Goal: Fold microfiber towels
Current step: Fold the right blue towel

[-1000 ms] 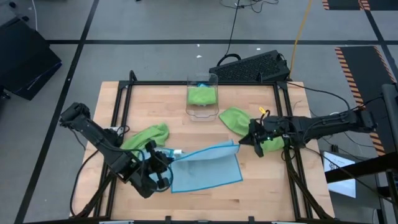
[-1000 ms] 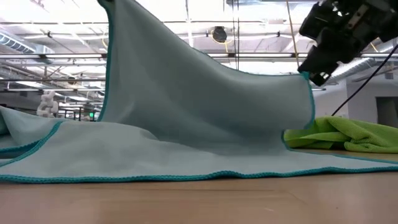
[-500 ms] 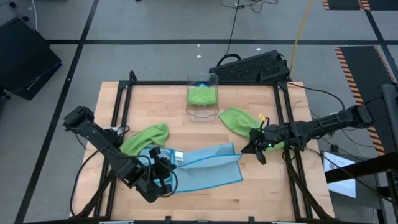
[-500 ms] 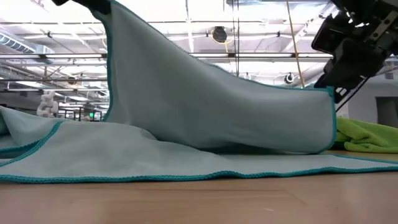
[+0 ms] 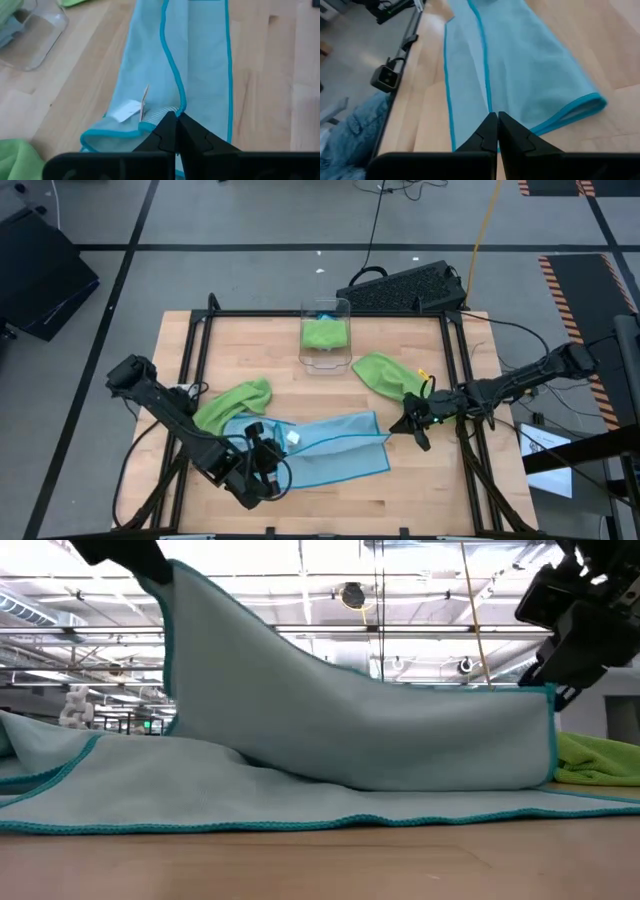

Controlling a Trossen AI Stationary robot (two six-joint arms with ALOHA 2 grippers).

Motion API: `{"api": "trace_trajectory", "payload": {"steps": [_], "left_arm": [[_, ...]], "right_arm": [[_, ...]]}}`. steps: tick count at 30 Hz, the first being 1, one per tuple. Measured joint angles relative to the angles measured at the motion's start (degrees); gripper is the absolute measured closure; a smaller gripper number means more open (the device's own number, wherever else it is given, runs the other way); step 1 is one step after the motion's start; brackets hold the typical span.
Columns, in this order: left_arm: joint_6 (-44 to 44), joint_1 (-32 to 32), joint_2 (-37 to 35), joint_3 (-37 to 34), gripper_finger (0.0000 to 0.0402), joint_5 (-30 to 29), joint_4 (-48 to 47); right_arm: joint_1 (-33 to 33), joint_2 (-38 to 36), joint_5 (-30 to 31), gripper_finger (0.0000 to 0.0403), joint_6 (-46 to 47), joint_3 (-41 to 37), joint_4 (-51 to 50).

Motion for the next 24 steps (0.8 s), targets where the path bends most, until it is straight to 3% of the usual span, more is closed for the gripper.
{"api": "trace_trajectory", "payload": {"steps": [10,17,20,24], "left_arm": [[-2.1,0.0,1.6,0.0,0.0389,0.8,0.1],[-2.1,0.0,1.8,0.0,0.0393,2.5,3.5],[0.8,0.0,2.7,0.0,0.0376,3.7,7.4],[1.2,0.3,4.4,0.0,0.0322,7.1,10.1]], "right_arm": [[3.1,0.0,-0.1,0.039,2.8,-7.6,11.7],[4.9,0.0,0.0,0.0346,0.6,-8.7,16.4],[4.9,0.0,0.0,0.0322,0.1,-8.7,16.6],[4.9,0.0,0.3,0.0294,-0.3,-8.7,16.6]]}}
